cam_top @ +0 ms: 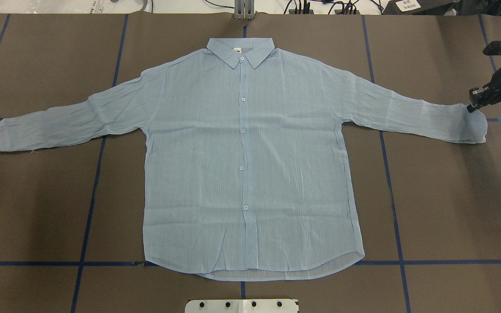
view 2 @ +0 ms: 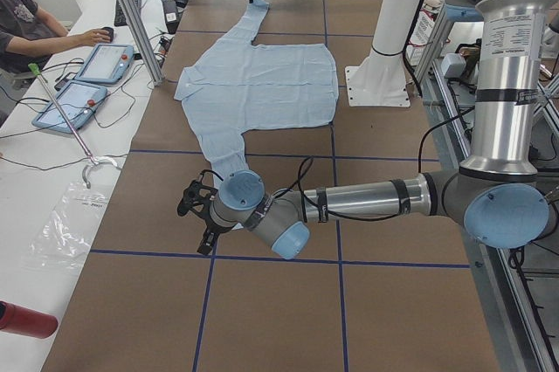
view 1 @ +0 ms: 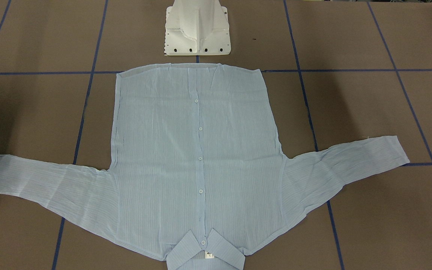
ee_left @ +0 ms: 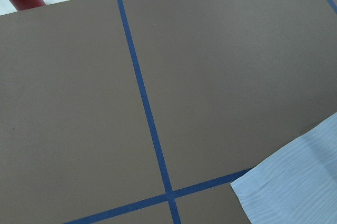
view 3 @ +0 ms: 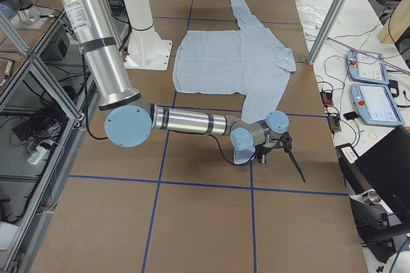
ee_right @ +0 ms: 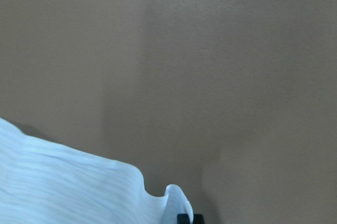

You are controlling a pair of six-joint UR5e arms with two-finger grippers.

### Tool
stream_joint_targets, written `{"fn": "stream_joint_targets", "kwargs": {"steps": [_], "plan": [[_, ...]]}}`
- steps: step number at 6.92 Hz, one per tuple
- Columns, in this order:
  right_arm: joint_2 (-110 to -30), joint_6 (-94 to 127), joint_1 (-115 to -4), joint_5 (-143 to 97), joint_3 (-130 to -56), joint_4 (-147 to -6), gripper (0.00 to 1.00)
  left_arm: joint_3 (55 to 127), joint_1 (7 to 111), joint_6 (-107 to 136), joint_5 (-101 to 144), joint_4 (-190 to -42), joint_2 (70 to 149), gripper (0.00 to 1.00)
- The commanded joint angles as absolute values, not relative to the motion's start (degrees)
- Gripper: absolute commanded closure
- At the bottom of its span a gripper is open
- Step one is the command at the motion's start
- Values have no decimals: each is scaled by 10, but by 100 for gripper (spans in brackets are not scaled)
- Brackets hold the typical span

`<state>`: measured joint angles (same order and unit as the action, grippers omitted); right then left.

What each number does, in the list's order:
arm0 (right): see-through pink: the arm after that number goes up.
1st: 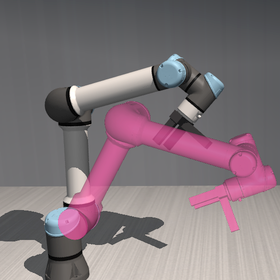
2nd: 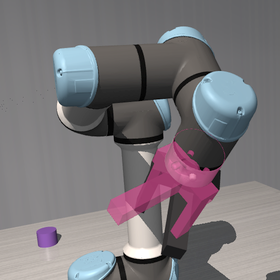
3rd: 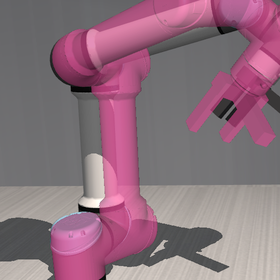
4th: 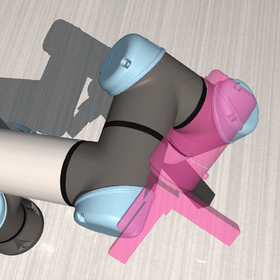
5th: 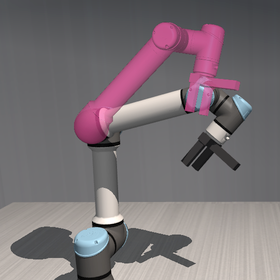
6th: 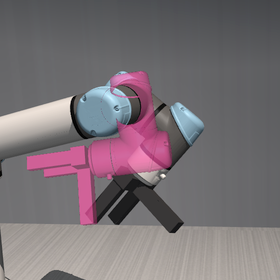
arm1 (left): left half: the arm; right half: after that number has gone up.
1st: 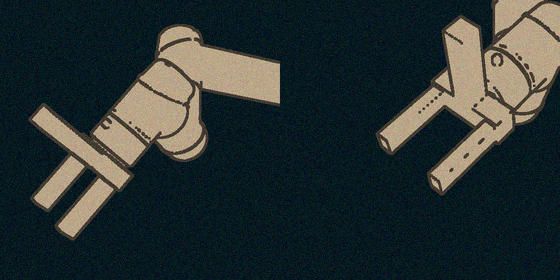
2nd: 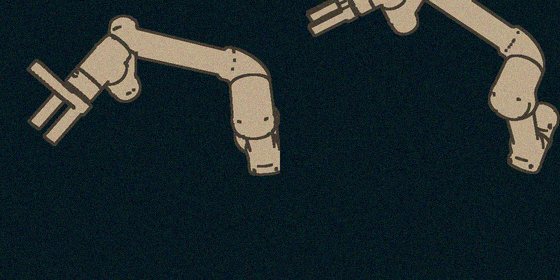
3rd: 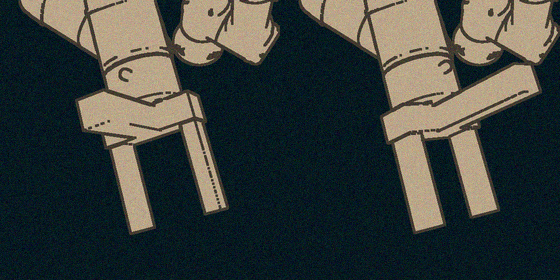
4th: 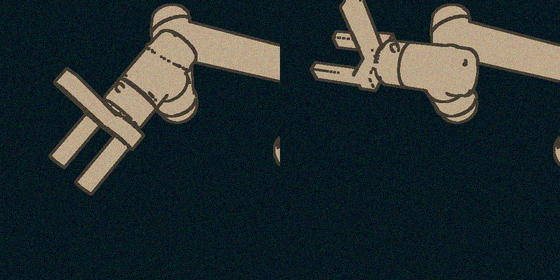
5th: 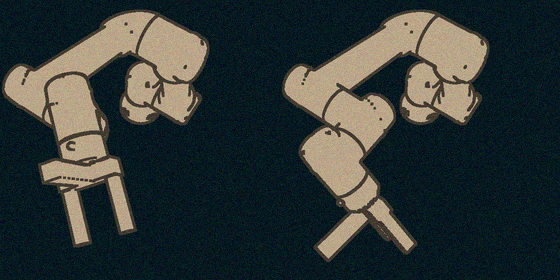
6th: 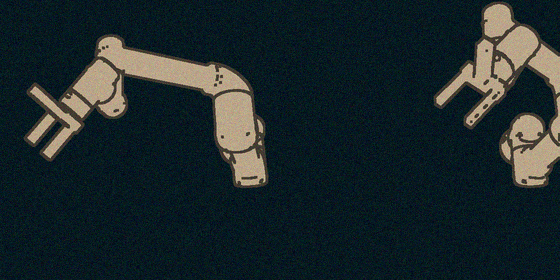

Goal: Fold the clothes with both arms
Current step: 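Lower the right gripper to the sleeve cuff and grasp it, then carry the sleeve cuff with the right gripper across toward the collar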

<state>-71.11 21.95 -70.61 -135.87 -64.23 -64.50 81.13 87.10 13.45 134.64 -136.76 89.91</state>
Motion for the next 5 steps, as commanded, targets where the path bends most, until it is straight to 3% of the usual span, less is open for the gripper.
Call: {"fn": "stream_joint_targets", "kwargs": {"steps": [1,3,5], "plan": [[-715,359,-674,-1384,-730,-640,100,811,871,134,1347,-1368,899,0],[-683,546,-581,-1376,-807,-640,100,810,871,134,1347,-1368,899,0],[-562,747,-493,-1283,-796,-644,100,811,870,134,1347,-1368,899,0]]}}
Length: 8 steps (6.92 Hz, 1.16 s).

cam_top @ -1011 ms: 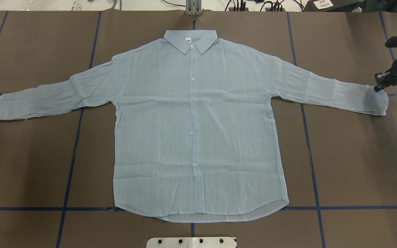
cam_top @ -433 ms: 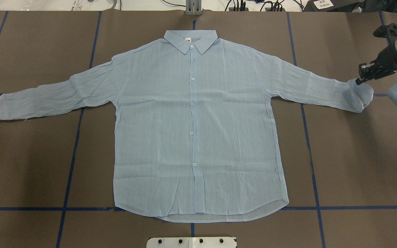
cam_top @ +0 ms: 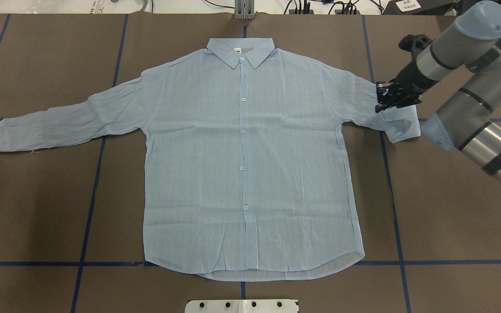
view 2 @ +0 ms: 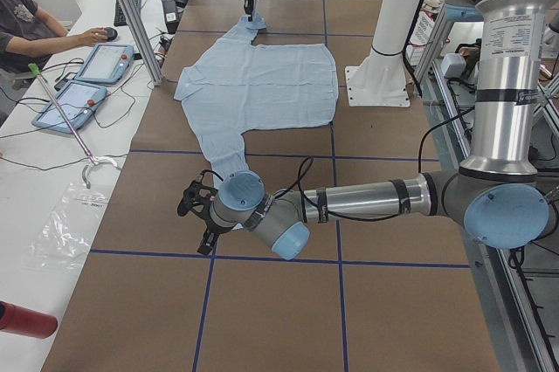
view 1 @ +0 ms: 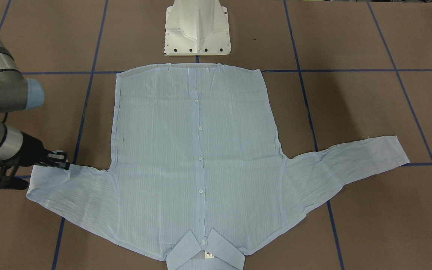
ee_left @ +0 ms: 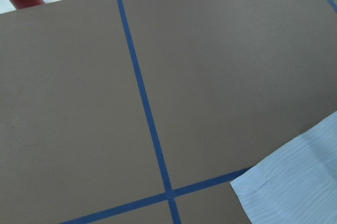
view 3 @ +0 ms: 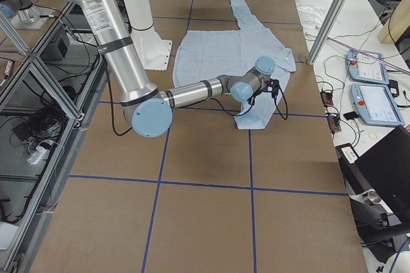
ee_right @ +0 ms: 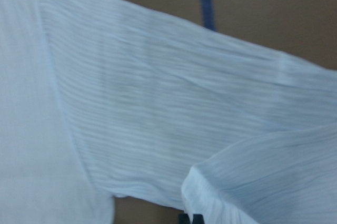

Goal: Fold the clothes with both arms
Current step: 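Carry the sleeve cuff with the right gripper across toward the collar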

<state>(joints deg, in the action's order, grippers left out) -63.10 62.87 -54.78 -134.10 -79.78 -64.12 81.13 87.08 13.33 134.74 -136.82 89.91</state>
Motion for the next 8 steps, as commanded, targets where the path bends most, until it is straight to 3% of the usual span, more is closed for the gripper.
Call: {"fn": "stream_joint_targets", "kwargs": {"steps": [1,3,6,7,8], "plan": [[-486,830,-470,-1244,-762,-644,100,809,870,133,1347,-1368,899,0],[-343,884,-434,-1179,-640,-641,100,809,868,131,1348,-1368,899,0],[-274,905,-391,-1113,-577,-618,100,808,858,132,1347,-1392,898,0],[-274,927,-389,-1111,-570,-608,88,807,837,135,1344,-1392,898,0],[-272,930,-376,-1084,-567,-605,1,807,822,179,1343,-1393,898,0]]}}
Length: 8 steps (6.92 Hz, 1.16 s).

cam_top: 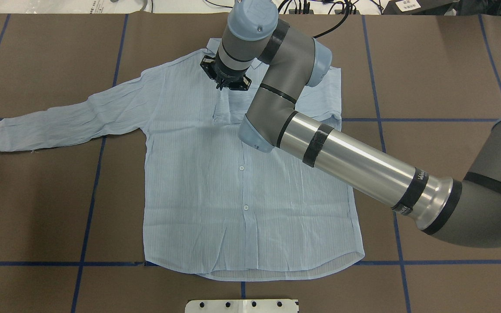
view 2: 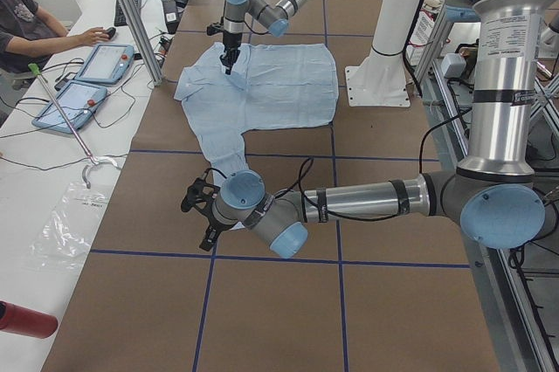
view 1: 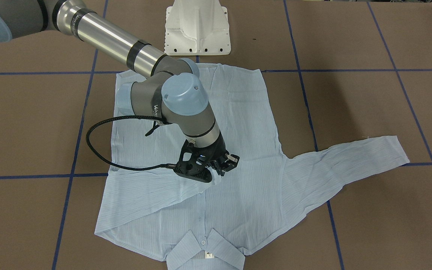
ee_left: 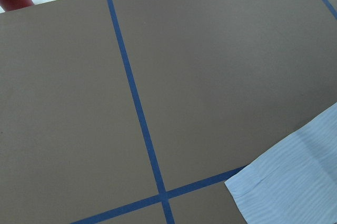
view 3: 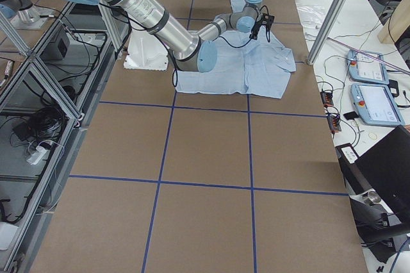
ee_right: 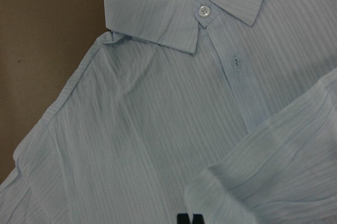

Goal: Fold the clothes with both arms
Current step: 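Carry the sleeve cuff with the right gripper across toward the collar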

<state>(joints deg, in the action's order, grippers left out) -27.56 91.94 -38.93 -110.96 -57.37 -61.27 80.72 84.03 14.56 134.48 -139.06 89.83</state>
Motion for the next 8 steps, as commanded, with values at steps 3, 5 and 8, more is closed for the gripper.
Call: {"fn": "stream_joint_targets", "kwargs": {"steps": [3,5,8], "plan": [[-279,932,-371,-1077,-578,-606,0,789,754,267,1313,-1393,912,0],[-398,921,-396,-1105,-704,-613,0,722,716,311,1294,-1421,958,3],[-544,868,-460,-1200,-822,-612,0,680,683,313,1260,-1424,991,8]]}}
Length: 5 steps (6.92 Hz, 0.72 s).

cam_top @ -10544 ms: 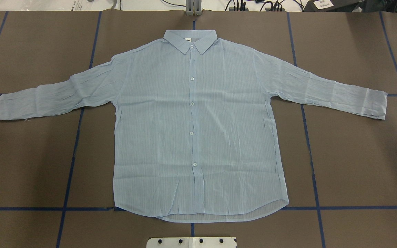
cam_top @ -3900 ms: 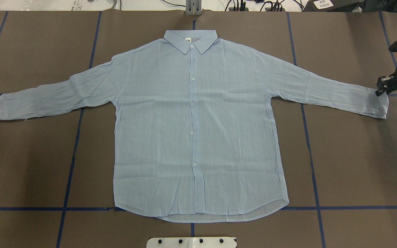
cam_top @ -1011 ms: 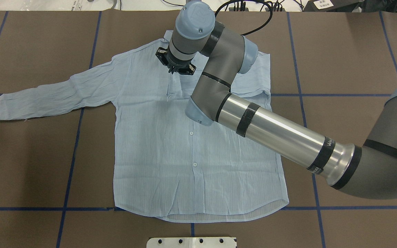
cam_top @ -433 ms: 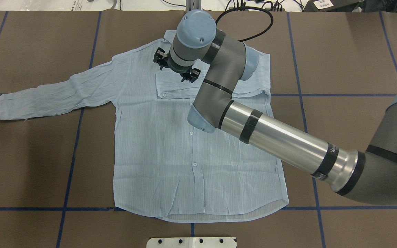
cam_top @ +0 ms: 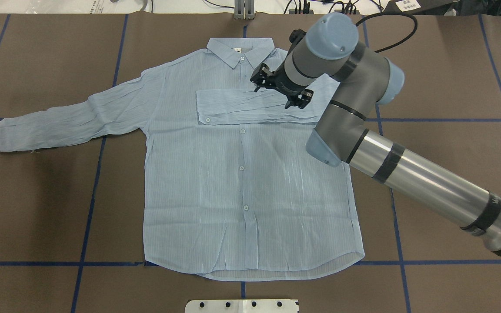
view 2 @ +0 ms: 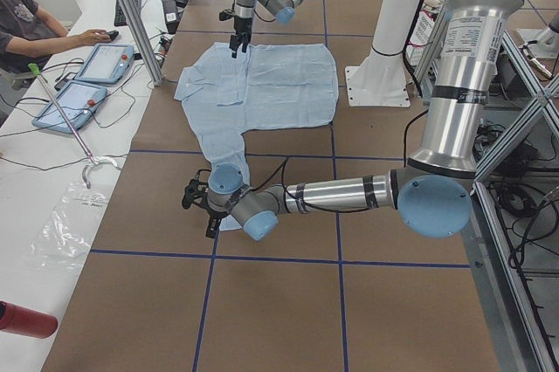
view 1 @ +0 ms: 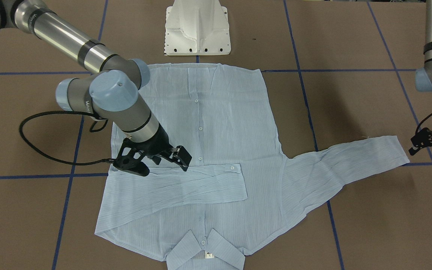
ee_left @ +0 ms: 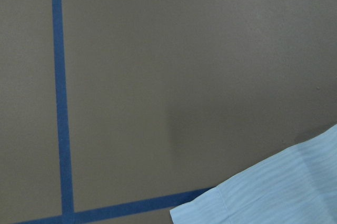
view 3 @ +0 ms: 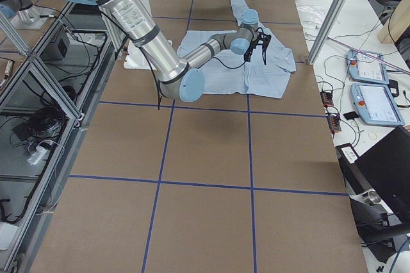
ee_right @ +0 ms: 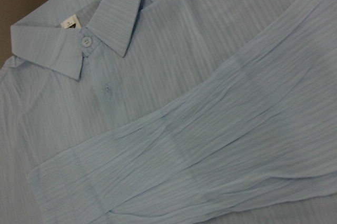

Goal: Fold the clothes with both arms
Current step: 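Release the sleeve with the right gripper while the left gripper approaches the other cuff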

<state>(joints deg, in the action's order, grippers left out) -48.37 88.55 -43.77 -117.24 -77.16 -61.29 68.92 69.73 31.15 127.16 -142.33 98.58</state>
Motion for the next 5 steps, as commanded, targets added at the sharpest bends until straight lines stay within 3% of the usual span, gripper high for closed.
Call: {"fn": "stream_joint_targets", "kwargs": {"steps": [1,5], "plan": [[-575,849,-471,-1214,-840,-613,0,675,671,320,1259,-1424,996,12],[-607,838,-474,-1215,-858,-612,0,654,662,320,1259,-1424,1009,18]]}}
